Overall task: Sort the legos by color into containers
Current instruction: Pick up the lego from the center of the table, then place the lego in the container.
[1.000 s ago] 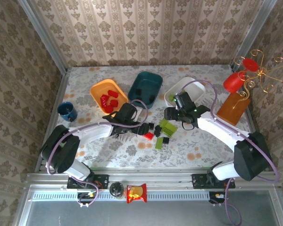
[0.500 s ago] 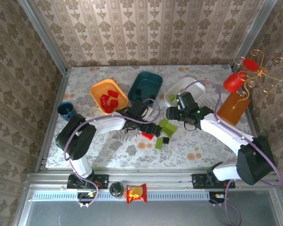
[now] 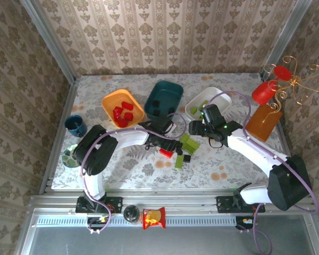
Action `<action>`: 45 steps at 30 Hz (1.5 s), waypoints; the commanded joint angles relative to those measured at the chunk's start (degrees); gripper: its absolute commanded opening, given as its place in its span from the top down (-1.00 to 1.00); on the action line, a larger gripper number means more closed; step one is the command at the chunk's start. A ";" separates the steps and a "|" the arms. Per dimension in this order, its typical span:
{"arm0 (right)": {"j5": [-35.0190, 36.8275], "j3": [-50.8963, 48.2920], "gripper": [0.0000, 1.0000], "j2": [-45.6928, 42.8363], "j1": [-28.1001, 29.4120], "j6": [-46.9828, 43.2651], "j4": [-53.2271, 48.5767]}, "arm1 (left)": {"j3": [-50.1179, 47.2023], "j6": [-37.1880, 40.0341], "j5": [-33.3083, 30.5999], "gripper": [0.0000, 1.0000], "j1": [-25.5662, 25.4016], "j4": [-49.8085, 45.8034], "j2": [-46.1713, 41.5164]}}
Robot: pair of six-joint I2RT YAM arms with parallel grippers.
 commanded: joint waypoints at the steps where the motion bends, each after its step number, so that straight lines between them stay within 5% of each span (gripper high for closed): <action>1: 1.13 -0.75 -0.44 -1.41 -0.29 0.97 0.41 | 0.45 -0.43 -1.46 -0.30 1.18 -1.72 1.17; 5: 1.03 -0.58 -0.44 -1.06 -0.29 1.05 0.59 | -0.50 -0.45 0.81 -0.33 1.23 1.04 0.92; 16: 1.03 -0.91 -0.44 -1.33 -0.36 1.14 0.64 | -1.21 -1.06 1.74 0.15 1.58 3.29 0.05; 31: 0.84 -0.39 -0.44 -2.28 -0.38 1.58 0.94 | 2.54 -1.53 -2.92 0.32 6.82 -1.14 -15.79; 45: -0.56 -2.59 -0.45 -3.18 -0.36 1.68 0.31 | 33.83 2.74 -1.45 0.36 15.24 -8.22 9.87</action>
